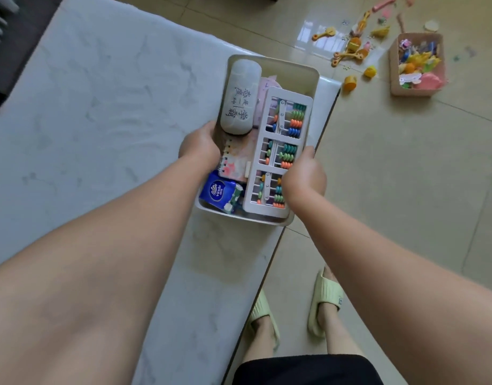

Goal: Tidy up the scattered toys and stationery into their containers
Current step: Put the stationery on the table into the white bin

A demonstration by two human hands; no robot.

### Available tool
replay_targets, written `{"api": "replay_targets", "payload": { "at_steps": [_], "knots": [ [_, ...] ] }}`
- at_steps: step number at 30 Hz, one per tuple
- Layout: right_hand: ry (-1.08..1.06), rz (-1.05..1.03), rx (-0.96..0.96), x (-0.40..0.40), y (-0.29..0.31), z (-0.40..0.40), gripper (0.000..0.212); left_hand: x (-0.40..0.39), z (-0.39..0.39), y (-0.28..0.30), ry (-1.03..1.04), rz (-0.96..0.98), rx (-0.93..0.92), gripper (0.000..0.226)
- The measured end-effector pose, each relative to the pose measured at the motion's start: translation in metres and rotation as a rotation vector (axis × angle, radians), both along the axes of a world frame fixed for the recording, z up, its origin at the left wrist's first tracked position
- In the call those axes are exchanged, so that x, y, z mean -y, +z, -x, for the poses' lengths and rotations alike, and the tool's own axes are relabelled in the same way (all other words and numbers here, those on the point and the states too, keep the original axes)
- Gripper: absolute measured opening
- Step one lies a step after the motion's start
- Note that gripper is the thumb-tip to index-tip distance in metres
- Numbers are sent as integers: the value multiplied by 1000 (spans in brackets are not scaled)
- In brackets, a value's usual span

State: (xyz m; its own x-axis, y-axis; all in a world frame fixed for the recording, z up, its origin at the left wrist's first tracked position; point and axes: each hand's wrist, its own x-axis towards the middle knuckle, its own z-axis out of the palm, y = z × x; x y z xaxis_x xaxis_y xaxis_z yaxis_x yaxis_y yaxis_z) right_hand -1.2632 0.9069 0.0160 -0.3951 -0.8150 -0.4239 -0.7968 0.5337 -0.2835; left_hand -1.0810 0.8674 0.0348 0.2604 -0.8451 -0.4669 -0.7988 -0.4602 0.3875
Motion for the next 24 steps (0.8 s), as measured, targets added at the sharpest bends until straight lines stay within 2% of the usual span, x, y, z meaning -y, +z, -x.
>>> {"api": "replay_targets", "payload": {
  "at_steps": [5,18,22,24],
  "knots": [
    [-118,-21,64,-14,-2,-4,45,8,-11,-7,-80,-21,-39,63],
    [-237,-62,114,-18,2,-15,59,12,-7,-12,-188,23,-3,68],
    [-203,-74,115,-19,6,-13,63,13,7,-4,35,96,-69,64],
    [-193,-45,145,-18,10,-9,58,18,14,5,99,167,-30,64]
  ]
}}
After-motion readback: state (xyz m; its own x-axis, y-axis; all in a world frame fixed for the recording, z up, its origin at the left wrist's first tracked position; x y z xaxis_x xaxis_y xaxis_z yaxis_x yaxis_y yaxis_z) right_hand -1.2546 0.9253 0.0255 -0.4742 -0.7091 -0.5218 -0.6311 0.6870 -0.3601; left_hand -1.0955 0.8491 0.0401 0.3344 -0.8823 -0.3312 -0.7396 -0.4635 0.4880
